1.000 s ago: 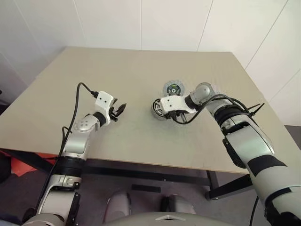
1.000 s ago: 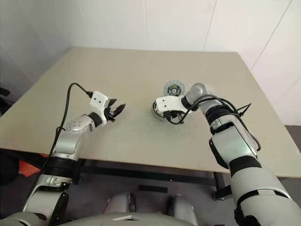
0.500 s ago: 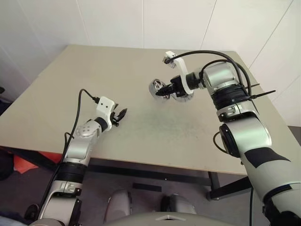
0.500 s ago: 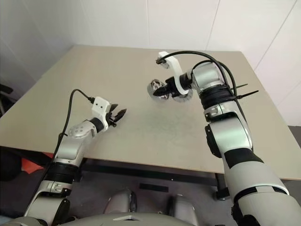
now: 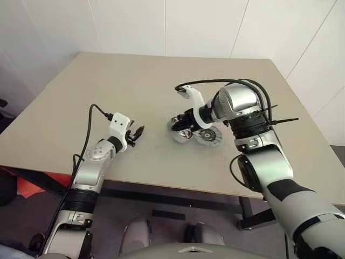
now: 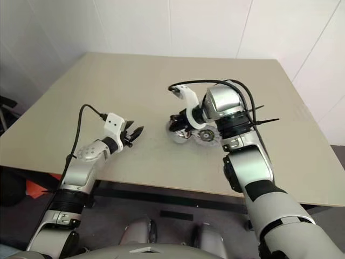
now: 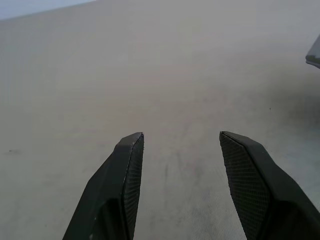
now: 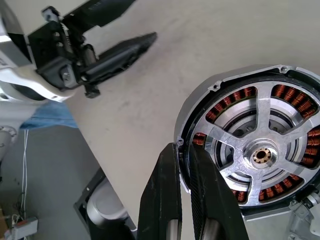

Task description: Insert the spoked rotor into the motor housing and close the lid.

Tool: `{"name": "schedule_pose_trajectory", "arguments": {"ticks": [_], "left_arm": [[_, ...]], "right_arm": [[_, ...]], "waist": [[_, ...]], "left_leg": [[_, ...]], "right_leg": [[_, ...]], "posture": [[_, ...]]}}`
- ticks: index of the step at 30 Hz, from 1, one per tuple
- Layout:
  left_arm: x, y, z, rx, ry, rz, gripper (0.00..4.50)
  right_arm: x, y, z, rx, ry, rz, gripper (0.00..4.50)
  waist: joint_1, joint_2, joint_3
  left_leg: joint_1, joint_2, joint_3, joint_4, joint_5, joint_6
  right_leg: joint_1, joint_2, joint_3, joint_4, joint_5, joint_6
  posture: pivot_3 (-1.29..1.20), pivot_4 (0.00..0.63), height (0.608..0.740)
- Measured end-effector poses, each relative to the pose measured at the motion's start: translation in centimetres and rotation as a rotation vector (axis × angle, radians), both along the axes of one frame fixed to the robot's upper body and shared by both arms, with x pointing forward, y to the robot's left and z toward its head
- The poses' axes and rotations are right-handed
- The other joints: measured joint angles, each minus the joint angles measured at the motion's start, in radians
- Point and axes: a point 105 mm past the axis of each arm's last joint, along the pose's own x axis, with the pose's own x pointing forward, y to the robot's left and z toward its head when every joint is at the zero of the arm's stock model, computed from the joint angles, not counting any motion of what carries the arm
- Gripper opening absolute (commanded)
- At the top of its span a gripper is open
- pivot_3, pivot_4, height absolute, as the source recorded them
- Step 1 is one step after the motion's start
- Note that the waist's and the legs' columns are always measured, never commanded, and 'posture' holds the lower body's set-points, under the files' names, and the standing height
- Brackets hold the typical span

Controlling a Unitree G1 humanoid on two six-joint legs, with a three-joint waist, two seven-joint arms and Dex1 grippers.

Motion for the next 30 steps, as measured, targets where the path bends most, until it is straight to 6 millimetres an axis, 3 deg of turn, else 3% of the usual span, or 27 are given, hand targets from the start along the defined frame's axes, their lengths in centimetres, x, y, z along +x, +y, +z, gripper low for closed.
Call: {"name": "schedule_pose_trajectory", "arguments": {"ticks": [6, 9, 17, 28, 30], "left_arm": [[-0.1, 0.1, 0.0, 0.006, -0.001, 0.002, 2.54], [-0.1, 0.1, 0.2, 0.007, -0.005, 0.001, 2.54], [-0.1, 0.2, 0.1, 0.017, -0.003, 0.002, 2.54], [-0.1, 0.4, 0.2, 0.032, -0.004, 0.002, 2.54], [-0.1, 0.4, 0.2, 0.032, -0.004, 0.002, 2.54]], "right_arm": [[0.1, 2.1, -0.7, 0.003, -0.017, -0.003, 0.01], [1.0, 2.3, -2.4, 0.001, -0.026, -0.041, 0.01], [2.4, 2.8, -3.9, 0.020, -0.051, -0.082, 0.01], [3.7, 2.4, -3.7, -0.018, -0.114, -0.106, 3.49], [3.8, 2.0, -3.7, -0.027, -0.113, -0.111, 3.49]], "waist": [[0.001, 0.000, 0.000], [0.001, 0.000, 0.000], [0.001, 0.000, 0.000], [0.001, 0.000, 0.000], [0.001, 0.000, 0.000]], "left_leg": [[0.000, -0.001, -0.001, 0.000, 0.001, -0.001], [0.003, -0.001, -0.001, 0.000, 0.001, -0.002], [0.019, -0.002, -0.002, -0.002, 0.003, -0.005], [0.028, -0.002, -0.002, -0.007, 0.003, -0.006], [0.027, -0.002, -0.002, -0.007, 0.004, -0.006]], "right_leg": [[0.000, 0.000, 0.000, 0.000, 0.000, 0.000], [0.004, 0.000, 0.000, 0.000, 0.000, 0.000], [0.020, -0.001, 0.000, -0.001, -0.004, 0.009], [0.028, -0.002, 0.000, -0.004, -0.003, 0.011], [0.027, -0.002, 0.000, -0.004, -0.003, 0.010]], "posture": [[0.00, 0.000, 0.740], [0.00, 0.000, 0.740], [0.00, 0.000, 0.740], [0.00, 0.000, 0.740], [0.00, 0.000, 0.740]]}}
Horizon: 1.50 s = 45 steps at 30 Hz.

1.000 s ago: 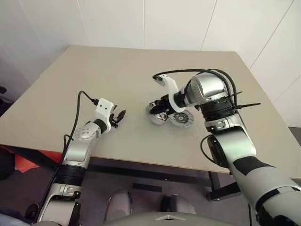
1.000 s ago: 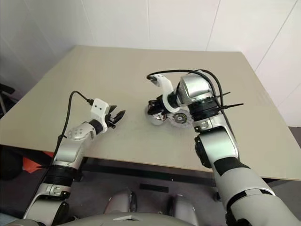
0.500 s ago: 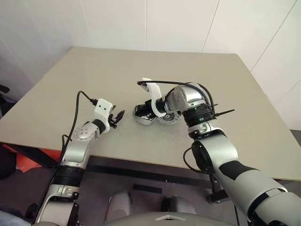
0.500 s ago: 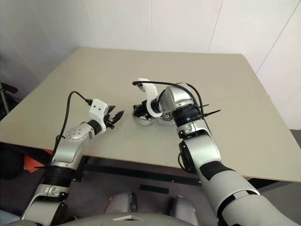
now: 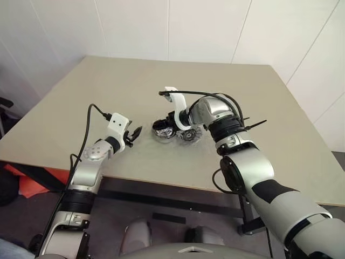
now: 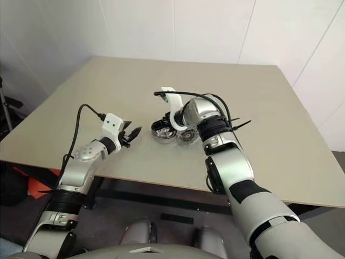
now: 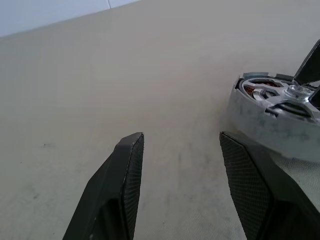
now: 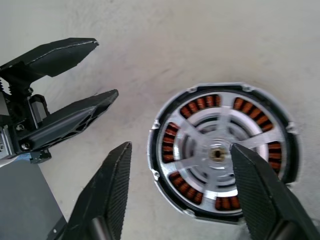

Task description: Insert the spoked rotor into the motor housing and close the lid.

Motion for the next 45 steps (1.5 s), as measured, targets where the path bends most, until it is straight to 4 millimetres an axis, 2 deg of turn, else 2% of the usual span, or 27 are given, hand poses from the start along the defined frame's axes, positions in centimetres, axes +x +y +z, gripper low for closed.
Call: {"name": "schedule_pose_trajectory", "arguments": {"ticks": [3, 5, 8, 12, 15, 17, 20, 26, 28, 30, 33, 36, 38, 45], "left_arm": [[0.0, 0.0, 0.0, 0.000, 0.000, 0.000, 2.54], [0.0, 0.0, 0.0, 0.001, -0.001, -0.001, 2.54], [0.1, -0.1, 0.1, 0.001, -0.003, -0.006, 2.54], [0.3, -0.4, 0.6, -0.031, 0.001, -0.022, 2.54], [0.5, -0.3, 1.5, -0.150, 0.025, -0.025, 2.54], [0.6, 0.1, 2.1, -0.218, 0.044, -0.032, 2.54], [0.5, 0.3, 3.0, -0.303, 0.071, -0.061, 2.54], [0.5, 1.2, 3.8, -0.357, 0.118, -0.093, 2.54], [0.5, 1.6, 3.8, -0.350, 0.125, -0.090, 2.54], [0.6, 1.3, 3.7, -0.350, 0.134, -0.101, 2.54], [0.7, 1.5, 3.0, -0.346, 0.160, -0.090, 2.54], [0.8, 1.0, 2.7, -0.344, 0.174, -0.103, 2.54], [0.8, 0.3, 2.6, -0.342, 0.179, -0.127, 2.54], [1.0, 0.4, 2.6, -0.335, 0.178, -0.126, 2.54]], "right_arm": [[-0.2, -0.2, 0.4, 0.011, 0.006, 0.012, 3.49], [-0.3, 0.2, 1.3, 0.030, -0.004, 0.033, 3.49], [-0.4, 0.8, 2.6, 0.056, -0.039, 0.065, 3.49], [0.1, 0.9, 4.6, 0.094, -0.153, 0.105, 3.49], [1.0, 0.1, 7.7, 0.109, -0.376, 0.169, 3.49], [1.6, -1.3, 9.1, 0.074, -0.528, 0.195, 3.49], [2.4, -4.1, 8.9, -0.005, -0.651, 0.186, 3.49], [2.8, -11.2, 7.5, -0.255, -0.787, 0.163, 1.53], [2.4, -13.0, 6.6, -0.356, -0.806, 0.201, 0.91], [1.1, -15.4, 5.0, -0.545, -0.823, 0.337, 0.17], [-1.9, -17.3, 2.2, -0.630, -0.729, 0.525, 0.05], [-4.4, -16.2, 0.6, -0.581, -0.672, 0.661, 0.05], [-5.4, -15.2, 0.1, -0.550, -0.665, 0.719, 0.05], [-6.5, -11.1, 0.8, -0.412, -0.716, 0.774, 0.05]], "waist": [[-0.002, 0.000, 0.000], [-0.004, 0.000, 0.000], [-0.005, 0.000, 0.000], [-0.003, 0.000, 0.000], [0.001, 0.000, 0.000], [0.002, -0.001, -0.001], [0.001, -0.001, 0.000], [0.001, -0.001, 0.000], [0.001, -0.001, 0.000], [0.005, -0.001, 0.000], [0.005, -0.001, 0.000], [-0.005, -0.001, 0.000], [-0.006, -0.001, -0.001], [-0.001, -0.001, -0.001]], "left_leg": [[-0.004, 0.000, 0.000, 0.000, 0.000, 0.000], [-0.013, 0.000, 0.000, 0.000, 0.000, 0.001], [-0.022, 0.001, 0.000, -0.001, 0.000, 0.001], [-0.025, 0.000, 0.000, -0.001, -0.001, 0.002], [-0.025, 0.000, 0.000, 0.000, -0.001, 0.002], [-0.023, 0.000, 0.000, 0.000, -0.001, 0.002], [-0.019, 0.000, 0.001, 0.000, -0.001, 0.002], [-0.020, 0.000, 0.001, 0.000, 0.000, 0.003], [-0.020, 0.000, 0.001, 0.000, 0.000, 0.004], [-0.021, -0.001, 0.001, 0.001, -0.001, 0.005], [-0.021, 0.000, 0.001, 0.002, -0.003, 0.009], [-0.020, 0.000, 0.001, 0.004, -0.005, 0.012], [-0.019, 0.001, 0.001, 0.005, -0.004, 0.012], [-0.014, 0.001, 0.001, 0.007, -0.004, 0.013]], "right_leg": [[-0.006, 0.000, 0.000, 0.002, 0.002, -0.004], [-0.014, 0.001, 0.000, 0.003, 0.003, -0.009], [-0.023, 0.002, 0.000, 0.004, 0.005, -0.006], [-0.026, 0.002, -0.001, 0.003, 0.005, -0.006], [-0.025, 0.001, -0.001, 0.002, 0.004, -0.008], [-0.022, 0.001, 0.000, 0.002, 0.003, -0.010], [-0.019, 0.001, 0.000, 0.002, 0.002, -0.010], [-0.018, 0.001, 0.000, 0.002, 0.003, -0.010], [-0.018, 0.001, 0.000, 0.002, 0.002, -0.010], [-0.018, 0.001, 0.000, 0.001, 0.002, -0.009], [-0.018, 0.001, 0.000, 0.001, 0.002, -0.008], [-0.018, 0.001, 0.000, 0.002, 0.002, -0.008], [-0.017, 0.001, 0.000, 0.003, 0.001, -0.007], [-0.011, 0.001, 0.000, 0.003, 0.000, -0.005]], "posture": [[0.00, 0.000, 0.740], [0.00, 0.000, 0.740], [0.00, 0.000, 0.740], [0.00, 0.000, 0.740], [0.00, 0.000, 0.740], [0.00, 0.000, 0.740], [0.00, 0.000, 0.740], [0.00, 0.000, 0.740], [0.00, 0.000, 0.740], [0.00, 0.000, 0.740], [0.00, 0.000, 0.740], [0.00, 0.000, 0.740], [0.00, 0.000, 0.740], [0.00, 0.000, 0.740]]}}
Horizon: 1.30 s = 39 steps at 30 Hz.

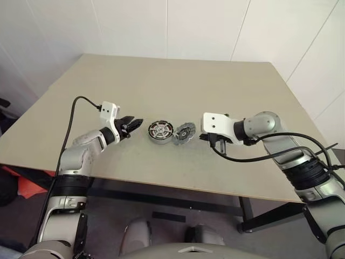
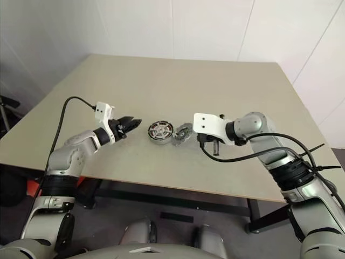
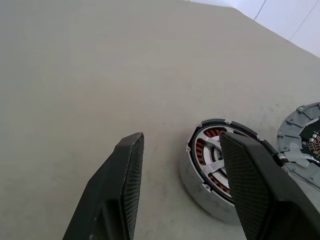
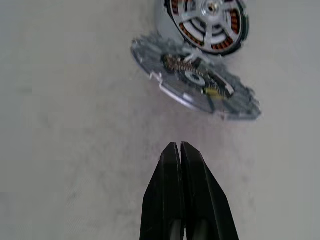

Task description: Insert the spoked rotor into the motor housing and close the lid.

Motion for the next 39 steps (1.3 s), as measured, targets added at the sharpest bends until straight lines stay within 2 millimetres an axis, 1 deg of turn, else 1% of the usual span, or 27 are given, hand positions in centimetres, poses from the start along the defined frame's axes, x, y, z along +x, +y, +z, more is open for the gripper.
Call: {"name": "schedule_pose_trajectory", "arguments": {"ticks": [2, 5, 9, 14, 18, 23, 26, 29, 39], "left_arm": [[0.1, 0.3, 0.0, 0.015, -0.003, 0.012, 2.54], [0.2, 0.7, 0.0, 0.031, -0.011, 0.031, 2.54], [0.3, 1.0, 0.2, 0.039, -0.027, 0.051, 2.54], [0.3, 1.5, 0.0, 0.050, -0.022, 0.075, 2.54], [0.3, 2.0, -0.1, 0.054, -0.025, 0.099, 2.54], [0.3, 2.2, 0.0, 0.054, -0.027, 0.112, 2.54], [0.3, 2.2, -0.1, 0.056, -0.027, 0.115, 2.54], [0.4, 2.3, -0.1, 0.057, -0.027, 0.121, 2.54], [0.4, 2.4, 0.0, 0.060, -0.033, 0.129, 2.54]], "right_arm": [[0.2, 1.3, 0.5, 0.043, -0.001, 0.015, 0.05], [0.6, 3.1, 1.5, 0.103, -0.013, 0.029, 0.05], [1.8, 4.5, 2.7, 0.153, -0.039, 0.013, 0.05], [2.6, 6.1, 2.8, 0.213, -0.028, -0.007, 0.05], [3.1, 7.0, 2.7, 0.244, -0.023, -0.025, 0.05], [3.2, 9.1, 2.5, 0.305, -0.007, -0.029, 0.05], [3.7, 10.4, 2.8, 0.341, -0.006, -0.045, 0.05], [4.2, 11.4, 2.4, 0.373, 0.011, -0.077, 0.05], [5.6, 13.5, -0.3, 0.423, 0.060, -0.178, 0.05]], "waist": [[0.000, 0.000, 0.000], [-0.002, 0.000, 0.000], [-0.002, 0.000, 0.000], [-0.003, 0.000, 0.000], [-0.003, 0.000, 0.000], [-0.004, 0.000, 0.000], [-0.004, 0.000, 0.000], [-0.004, 0.000, 0.000], [-0.007, 0.000, 0.000]], "left_leg": [[0.000, 0.000, 0.000, 0.001, 0.000, 0.000], [0.000, 0.000, 0.000, 0.001, 0.000, 0.001], [0.000, 0.000, 0.000, 0.001, 0.000, 0.000], [-0.001, 0.000, 0.000, 0.001, 0.000, 0.000], [-0.001, 0.000, 0.000, 0.001, 0.000, 0.000], [-0.001, 0.000, 0.000, 0.001, 0.000, 0.000], [-0.001, 0.000, -0.001, 0.001, 0.001, -0.002], [-0.001, 0.000, -0.001, 0.001, 0.002, -0.003], [-0.001, 0.000, -0.001, 0.000, 0.002, -0.004]], "right_leg": [[0.000, 0.000, 0.000, 0.000, 0.002, -0.003], [0.000, 0.000, 0.000, 0.001, 0.002, -0.003], [0.000, 0.000, 0.000, 0.001, 0.002, -0.003], [0.000, 0.000, 0.000, 0.000, 0.002, -0.004], [0.000, 0.000, 0.000, 0.000, 0.002, -0.004], [0.000, 0.000, 0.000, 0.001, 0.002, -0.004], [0.000, 0.000, 0.000, 0.001, 0.002, -0.004], [0.000, 0.000, 0.000, 0.000, 0.002, -0.004], [0.000, 0.000, 0.000, 0.000, 0.002, -0.004]], "posture": [[0.00, 0.000, 0.740], [0.00, 0.000, 0.740], [0.00, 0.000, 0.740], [0.00, 0.000, 0.740], [0.00, 0.000, 0.740], [0.00, 0.000, 0.740], [0.00, 0.000, 0.740], [0.00, 0.000, 0.740], [0.00, 0.000, 0.740]]}}
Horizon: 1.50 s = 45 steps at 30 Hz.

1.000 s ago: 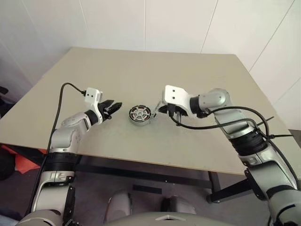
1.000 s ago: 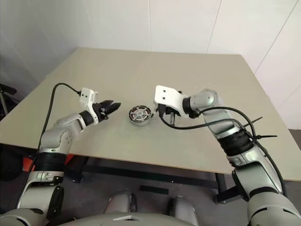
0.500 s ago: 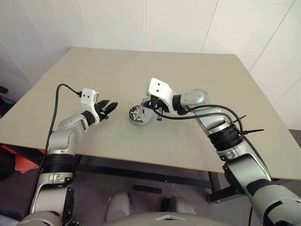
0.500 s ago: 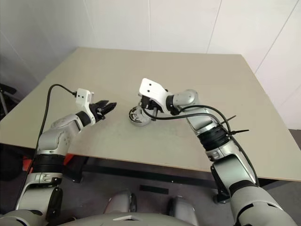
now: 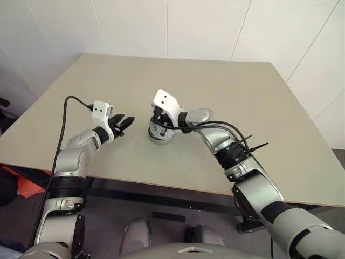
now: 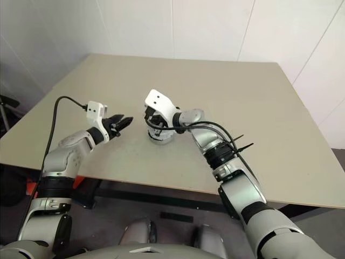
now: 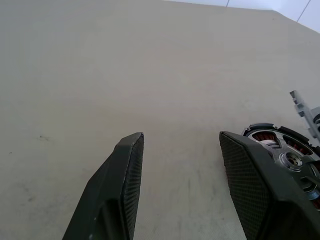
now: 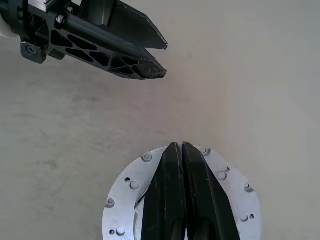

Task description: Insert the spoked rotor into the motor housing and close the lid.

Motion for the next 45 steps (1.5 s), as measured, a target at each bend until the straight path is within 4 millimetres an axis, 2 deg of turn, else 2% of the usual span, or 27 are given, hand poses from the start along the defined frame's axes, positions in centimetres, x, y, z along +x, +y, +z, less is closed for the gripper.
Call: {"name": "schedule_pose_trajectory", "arguments": {"ticks": [6, 11, 15, 26, 29, 34, 36, 38, 41, 45], "left_arm": [[0.0, 0.0, 0.1, 0.003, -0.005, 0.002, 2.54], [0.1, -0.1, 0.3, 0.004, -0.013, 0.000, 2.54], [0.2, -0.2, 0.5, 0.004, -0.017, -0.002, 2.54], [0.4, -0.4, 1.1, 0.003, -0.033, -0.013, 2.54], [0.5, -0.4, 1.2, 0.002, -0.038, -0.015, 2.54], [0.5, -0.5, 1.0, -0.002, -0.032, -0.025, 2.54], [0.6, -0.5, 0.9, -0.004, -0.027, -0.028, 2.54], [0.6, -0.6, 0.8, -0.004, -0.025, -0.035, 2.54], [0.8, -0.7, 0.9, -0.005, -0.026, -0.039, 2.54], [0.8, -0.6, 0.6, -0.004, -0.017, -0.042, 2.54]], "right_arm": [[1.0, 0.9, -1.7, 0.037, 0.046, -0.077, 0.05], [2.3, 0.0, -3.1, 0.060, 0.056, -0.183, 0.05], [3.0, -0.4, -3.4, 0.092, 0.031, -0.220, 0.05], [2.6, -0.9, -3.6, 0.160, -0.012, -0.185, 0.05], [2.8, -1.7, -2.9, 0.170, -0.042, -0.174, 0.05], [2.8, -3.0, 1.0, 0.218, -0.153, -0.108, 0.05], [2.3, -3.1, 1.3, 0.229, -0.160, -0.081, 0.44], [1.6, -3.1, 0.0, 0.210, -0.133, -0.052, 0.95], [0.5, -3.1, -2.5, 0.163, -0.072, -0.021, 1.98], [0.2, -2.7, -3.1, 0.132, -0.077, -0.011, 3.28]], "waist": [[-0.011, 0.000, 0.000], [-0.021, 0.000, 0.000], [-0.024, 0.000, 0.000], [-0.023, 0.000, 0.000], [-0.022, 0.000, 0.000], [-0.022, 0.000, 0.000], [-0.022, 0.000, 0.000], [-0.021, 0.000, 0.000], [-0.021, 0.000, 0.000], [-0.022, 0.000, 0.000]], "left_leg": [[0.000, 0.000, 0.000, 0.000, 0.000, 0.000], [0.000, 0.000, 0.000, 0.000, 0.000, 0.000], [0.001, 0.000, 0.000, 0.000, 0.000, 0.000], [0.003, 0.000, 0.000, 0.000, 0.000, 0.000], [0.001, 0.000, 0.000, 0.000, 0.000, 0.000], [0.000, 0.000, 0.000, 0.000, 0.000, 0.001], [0.000, 0.000, 0.000, 0.000, 0.000, 0.001], [0.000, 0.000, 0.000, 0.000, 0.000, 0.001], [-0.001, 0.000, 0.000, 0.000, 0.000, 0.001], [0.000, 0.000, 0.000, 0.000, 0.000, 0.001]], "right_leg": [[0.000, 0.000, 0.000, 0.000, 0.000, 0.000], [0.000, 0.000, 0.000, 0.000, 0.000, 0.000], [0.001, 0.000, 0.000, 0.001, 0.000, 0.000], [0.003, 0.000, 0.000, 0.000, 0.000, 0.000], [0.001, 0.000, 0.000, 0.000, 0.000, 0.000], [0.000, 0.000, 0.000, 0.000, 0.000, -0.001], [0.000, 0.000, 0.000, 0.000, 0.000, -0.001], [0.000, 0.000, 0.000, 0.000, 0.000, -0.001], [0.000, 0.000, 0.000, 0.000, 0.000, 0.000], [0.000, 0.000, 0.000, 0.000, 0.000, -0.001]], "posture": [[0.00, 0.000, 0.740], [0.00, 0.000, 0.740], [0.00, 0.000, 0.740], [0.00, 0.000, 0.740], [0.00, 0.000, 0.740], [0.00, 0.000, 0.740], [0.00, 0.000, 0.740], [0.00, 0.000, 0.740], [0.00, 0.000, 0.740], [0.00, 0.000, 0.740]]}}
